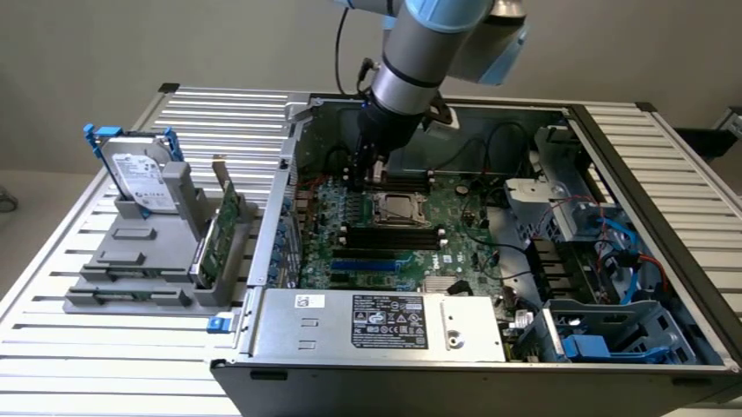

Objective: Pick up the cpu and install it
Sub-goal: 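Close the cpu cover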

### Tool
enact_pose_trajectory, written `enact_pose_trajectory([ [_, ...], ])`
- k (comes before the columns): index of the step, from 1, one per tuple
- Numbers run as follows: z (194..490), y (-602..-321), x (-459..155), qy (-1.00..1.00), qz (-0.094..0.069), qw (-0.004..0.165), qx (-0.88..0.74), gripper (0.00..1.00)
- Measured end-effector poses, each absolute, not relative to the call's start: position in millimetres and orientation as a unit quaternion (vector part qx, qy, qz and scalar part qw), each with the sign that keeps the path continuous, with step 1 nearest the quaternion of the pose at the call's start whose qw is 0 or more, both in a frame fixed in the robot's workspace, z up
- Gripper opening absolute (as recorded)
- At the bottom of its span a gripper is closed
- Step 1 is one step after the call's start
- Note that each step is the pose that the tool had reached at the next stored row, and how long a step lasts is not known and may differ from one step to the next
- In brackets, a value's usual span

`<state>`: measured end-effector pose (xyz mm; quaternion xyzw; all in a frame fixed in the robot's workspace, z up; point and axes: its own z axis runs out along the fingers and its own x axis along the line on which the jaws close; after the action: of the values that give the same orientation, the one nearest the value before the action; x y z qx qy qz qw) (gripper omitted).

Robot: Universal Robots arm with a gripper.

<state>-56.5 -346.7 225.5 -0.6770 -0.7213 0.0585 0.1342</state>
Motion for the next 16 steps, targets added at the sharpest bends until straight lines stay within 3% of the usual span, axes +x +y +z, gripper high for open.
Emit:
enact_pose_trajectory([
  [16,225.5,-346.7,-59.4,-0.668,0.046,0.138,-0.73,0.11],
])
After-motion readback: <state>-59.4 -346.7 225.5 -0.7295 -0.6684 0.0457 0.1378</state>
